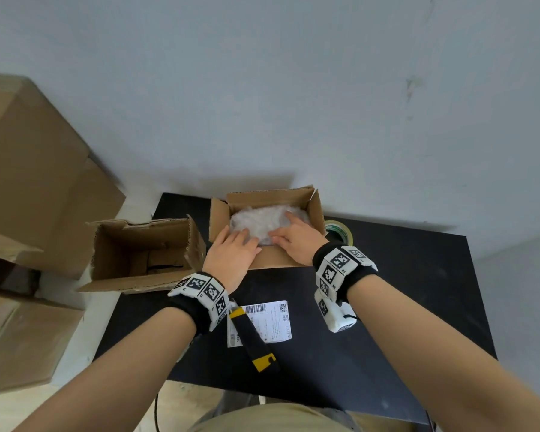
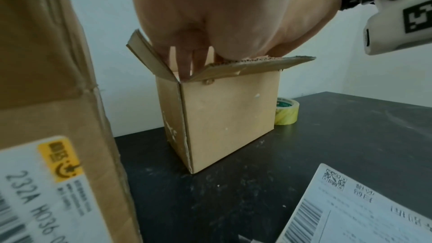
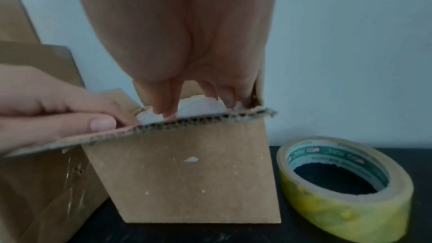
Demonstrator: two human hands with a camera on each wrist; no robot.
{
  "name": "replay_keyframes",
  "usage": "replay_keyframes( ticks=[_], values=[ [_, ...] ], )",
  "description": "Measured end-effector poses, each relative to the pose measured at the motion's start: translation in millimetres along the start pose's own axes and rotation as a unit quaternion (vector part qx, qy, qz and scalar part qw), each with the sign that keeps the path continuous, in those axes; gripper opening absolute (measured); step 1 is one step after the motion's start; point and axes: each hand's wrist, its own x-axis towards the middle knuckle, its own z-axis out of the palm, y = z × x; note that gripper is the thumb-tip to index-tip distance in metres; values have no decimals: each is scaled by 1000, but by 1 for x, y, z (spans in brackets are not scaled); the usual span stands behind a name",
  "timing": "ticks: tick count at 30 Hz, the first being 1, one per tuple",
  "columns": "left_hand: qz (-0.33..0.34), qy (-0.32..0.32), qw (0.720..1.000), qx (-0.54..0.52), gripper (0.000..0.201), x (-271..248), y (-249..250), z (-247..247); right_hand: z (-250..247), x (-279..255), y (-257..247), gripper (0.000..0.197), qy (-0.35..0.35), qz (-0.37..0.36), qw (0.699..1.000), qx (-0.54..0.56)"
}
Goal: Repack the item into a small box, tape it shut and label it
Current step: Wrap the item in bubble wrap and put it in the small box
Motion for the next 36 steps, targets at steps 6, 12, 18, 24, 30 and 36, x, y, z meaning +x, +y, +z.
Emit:
replay_keyframes(
  ticks=[6,12,18,24,30,36],
  values=[
    [4,-79,996,-27,47,-2,-9,-11,-11,-10,17,34,151,15,983,103],
    [8,-168,984,-49,47,5,-11,-25,-10,-10,34,21,157,19,987,30],
    [-14,-227,974,-1,55,12,-12,-28,-5,-14,24,33,38,-16,992,-119],
    [-36,-230,972,-7,57,13,-8,-30,-14,-15,21,46,29,-53,998,17],
    [-37,-118,987,-99,47,4,-6,-23,-7,-16,13,44,-41,-80,984,-150],
    [-21,-130,989,-66,47,4,-10,-24,5,-20,31,43,20,-90,990,-106]
  ],
)
